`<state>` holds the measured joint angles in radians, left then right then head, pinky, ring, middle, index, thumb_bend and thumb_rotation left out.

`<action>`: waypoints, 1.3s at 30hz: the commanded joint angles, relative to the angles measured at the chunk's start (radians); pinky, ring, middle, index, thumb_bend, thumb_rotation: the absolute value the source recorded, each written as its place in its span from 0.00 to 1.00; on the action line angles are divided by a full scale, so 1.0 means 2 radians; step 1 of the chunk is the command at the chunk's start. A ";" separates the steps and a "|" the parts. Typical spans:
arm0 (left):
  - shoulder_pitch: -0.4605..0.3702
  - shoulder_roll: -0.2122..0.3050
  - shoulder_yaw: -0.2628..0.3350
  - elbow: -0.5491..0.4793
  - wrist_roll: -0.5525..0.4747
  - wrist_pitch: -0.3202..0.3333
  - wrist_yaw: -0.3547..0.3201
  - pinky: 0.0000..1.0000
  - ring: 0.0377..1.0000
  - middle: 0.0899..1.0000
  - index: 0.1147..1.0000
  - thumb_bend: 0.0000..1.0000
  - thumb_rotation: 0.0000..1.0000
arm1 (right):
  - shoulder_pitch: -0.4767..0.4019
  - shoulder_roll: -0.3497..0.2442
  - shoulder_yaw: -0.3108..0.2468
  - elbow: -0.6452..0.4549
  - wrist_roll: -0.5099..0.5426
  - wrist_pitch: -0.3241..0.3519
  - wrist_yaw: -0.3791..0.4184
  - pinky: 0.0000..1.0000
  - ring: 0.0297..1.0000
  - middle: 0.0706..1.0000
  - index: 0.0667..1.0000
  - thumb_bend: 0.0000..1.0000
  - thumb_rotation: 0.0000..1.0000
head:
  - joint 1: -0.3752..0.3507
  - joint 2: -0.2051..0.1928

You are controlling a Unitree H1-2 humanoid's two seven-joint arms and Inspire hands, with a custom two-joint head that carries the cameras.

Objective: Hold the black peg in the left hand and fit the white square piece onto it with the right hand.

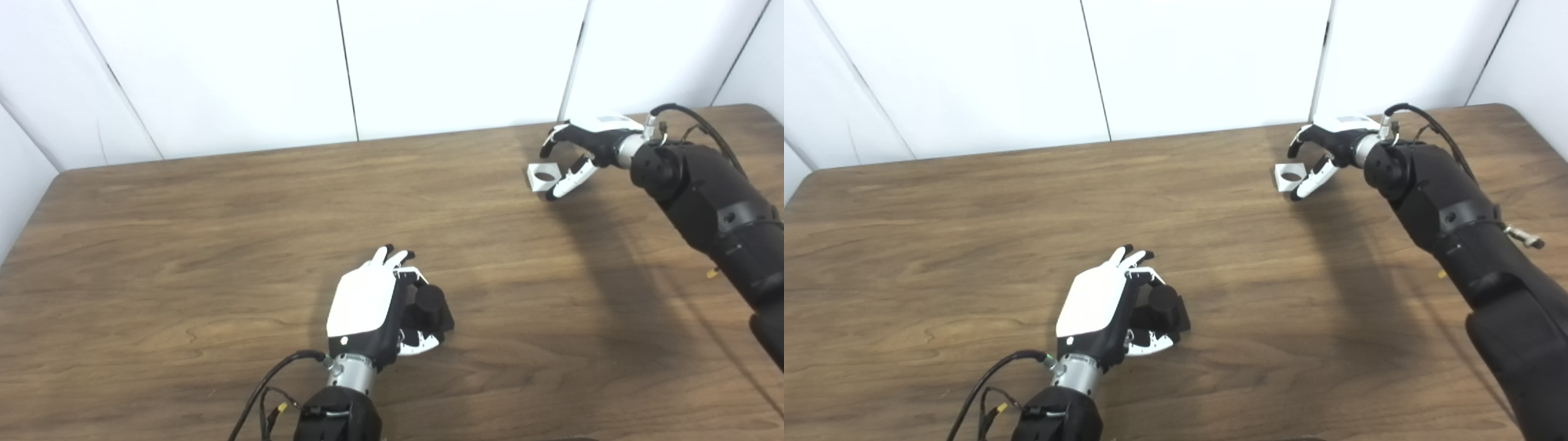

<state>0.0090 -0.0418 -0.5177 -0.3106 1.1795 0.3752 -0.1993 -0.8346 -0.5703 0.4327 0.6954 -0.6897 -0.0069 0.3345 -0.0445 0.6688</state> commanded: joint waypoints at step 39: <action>-0.002 -0.012 -0.006 0.001 0.017 -0.001 -0.011 0.90 0.97 0.88 0.43 0.52 0.07 | -0.034 0.003 0.020 0.001 -0.020 -0.019 -0.014 0.99 1.00 0.92 0.46 0.52 0.15 | 0.002 0.005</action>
<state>0.0091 -0.0572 -0.5193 -0.3105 1.1944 0.3793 -0.2131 -0.8582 -0.5519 0.4713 0.7089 -0.7156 -0.0269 0.3241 -0.0399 0.6780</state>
